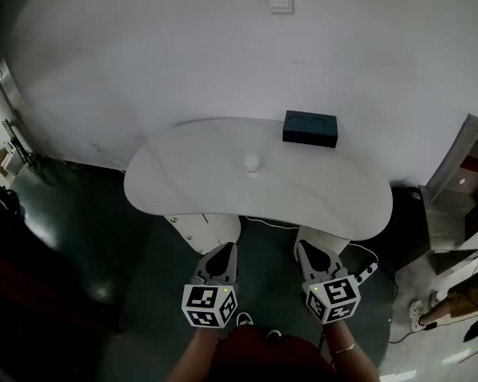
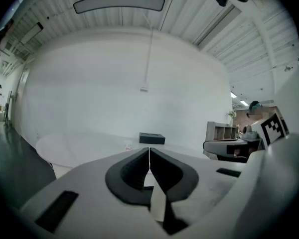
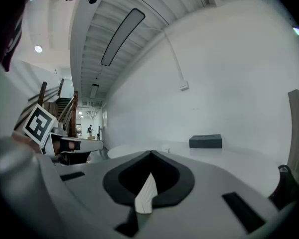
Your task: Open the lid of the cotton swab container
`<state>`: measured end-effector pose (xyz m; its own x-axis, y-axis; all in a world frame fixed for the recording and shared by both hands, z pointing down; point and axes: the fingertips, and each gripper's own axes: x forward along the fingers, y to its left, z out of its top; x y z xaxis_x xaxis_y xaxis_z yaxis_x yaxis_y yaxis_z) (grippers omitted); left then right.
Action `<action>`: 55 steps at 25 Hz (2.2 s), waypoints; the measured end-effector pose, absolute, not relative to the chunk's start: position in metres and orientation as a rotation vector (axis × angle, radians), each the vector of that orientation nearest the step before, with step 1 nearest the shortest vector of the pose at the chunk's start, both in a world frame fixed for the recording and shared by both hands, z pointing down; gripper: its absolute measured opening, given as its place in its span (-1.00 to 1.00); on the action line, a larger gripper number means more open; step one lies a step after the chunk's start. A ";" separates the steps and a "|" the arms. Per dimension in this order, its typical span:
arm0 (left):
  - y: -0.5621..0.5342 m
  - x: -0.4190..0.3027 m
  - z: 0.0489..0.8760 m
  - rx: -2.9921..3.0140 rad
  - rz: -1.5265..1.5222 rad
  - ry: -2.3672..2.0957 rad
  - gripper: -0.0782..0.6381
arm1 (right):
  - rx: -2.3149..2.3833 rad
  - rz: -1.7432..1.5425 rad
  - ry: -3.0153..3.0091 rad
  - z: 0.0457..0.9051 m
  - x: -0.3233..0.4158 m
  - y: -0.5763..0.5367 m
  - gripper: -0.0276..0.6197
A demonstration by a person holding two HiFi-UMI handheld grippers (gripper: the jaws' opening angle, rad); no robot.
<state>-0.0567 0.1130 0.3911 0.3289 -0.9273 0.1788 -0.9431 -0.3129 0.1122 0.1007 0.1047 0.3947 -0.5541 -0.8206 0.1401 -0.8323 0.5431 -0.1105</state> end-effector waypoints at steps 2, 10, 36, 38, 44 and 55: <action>0.116 -0.058 0.391 2.397 0.127 -1.704 -0.70 | 1.444 0.266 -2.699 0.394 0.098 0.109 -0.87; 0.119 -0.059 0.387 2.408 0.101 -1.687 -0.70 | 1.440 0.255 -2.684 0.396 0.096 0.115 -0.86; 0.030 -0.057 0.426 2.424 0.204 -1.571 -0.54 | 1.331 0.324 -2.641 0.435 0.072 0.039 -0.85; 0.015 -0.059 0.430 2.421 0.209 -1.561 -0.53 | 1.301 0.341 -2.638 0.439 0.068 0.028 -0.85; -0.023 -0.062 0.442 2.411 0.226 -1.524 -0.52 | 1.311 0.403 -2.644 0.449 0.064 -0.009 -0.80; -0.086 -0.067 0.461 2.409 0.271 -1.457 -0.43 | 1.326 0.473 -2.564 0.469 0.061 -0.064 -0.57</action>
<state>-0.0670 -0.0865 0.4608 0.4642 -0.8266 0.3181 -0.8857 -0.4335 0.1660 0.0609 -0.0638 0.4685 -0.5703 -0.7507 0.3335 -0.8203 0.5419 -0.1830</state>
